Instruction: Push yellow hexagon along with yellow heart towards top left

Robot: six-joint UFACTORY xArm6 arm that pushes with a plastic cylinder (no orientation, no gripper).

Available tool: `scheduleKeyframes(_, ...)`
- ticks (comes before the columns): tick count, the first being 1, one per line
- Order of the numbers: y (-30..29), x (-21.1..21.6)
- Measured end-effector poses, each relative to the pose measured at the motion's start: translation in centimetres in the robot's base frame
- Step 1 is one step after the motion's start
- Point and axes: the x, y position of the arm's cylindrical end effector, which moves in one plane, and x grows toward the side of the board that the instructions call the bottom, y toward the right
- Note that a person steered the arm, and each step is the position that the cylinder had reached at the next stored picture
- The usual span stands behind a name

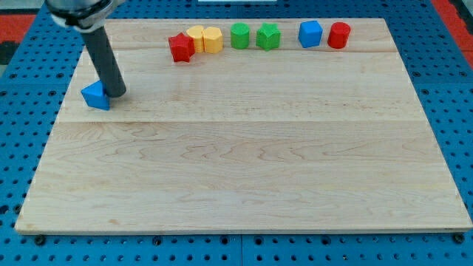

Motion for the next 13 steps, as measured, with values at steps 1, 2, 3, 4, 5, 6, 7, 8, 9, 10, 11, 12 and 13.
scheduleKeyframes(1,1.3,0.0)
scheduleKeyframes(2,12.0,-4.6)
scheduleKeyframes(3,16.7,-7.9)
scheduleKeyframes(4,15.7,-9.1)
scheduleKeyframes(5,16.0,-10.5)
scheduleKeyframes(6,17.8,-13.2)
scheduleKeyframes(7,18.9,-14.4)
scheduleKeyframes(8,16.9,-14.9)
scheduleKeyframes(9,15.5,-16.5)
scheduleKeyframes(10,16.0,-20.7)
scheduleKeyframes(11,15.7,-20.7)
scheduleKeyframes(12,12.7,-17.7)
scheduleKeyframes(13,9.4,-12.6)
